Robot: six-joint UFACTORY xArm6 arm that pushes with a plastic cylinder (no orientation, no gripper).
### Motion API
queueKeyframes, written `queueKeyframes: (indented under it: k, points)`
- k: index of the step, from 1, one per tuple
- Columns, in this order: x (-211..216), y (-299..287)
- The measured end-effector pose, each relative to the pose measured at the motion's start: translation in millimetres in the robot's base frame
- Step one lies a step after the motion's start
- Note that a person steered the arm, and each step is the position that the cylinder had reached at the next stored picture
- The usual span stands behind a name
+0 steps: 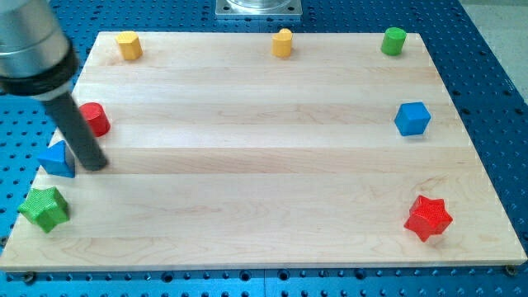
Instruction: Put the yellow heart at the top left of the red circle
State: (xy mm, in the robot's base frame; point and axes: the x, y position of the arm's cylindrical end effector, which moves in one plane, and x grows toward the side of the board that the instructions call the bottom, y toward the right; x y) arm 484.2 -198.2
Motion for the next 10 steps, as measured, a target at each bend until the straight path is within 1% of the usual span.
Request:
queueKeyframes:
  k: [1, 2, 3, 4, 5, 6, 7, 8, 9, 10]
  points:
    - [-27.0, 111.7]
    - [-91.9, 207.5]
    - [-181.4, 235.8]
    - [-224.4, 265.0]
    - [-265.4, 277.8]
    - [-244.2, 202.4]
    - [-198.4, 83.9]
    - [-202.8, 155.8]
    - [-234.4, 197.1]
    - [-251.4, 162.7]
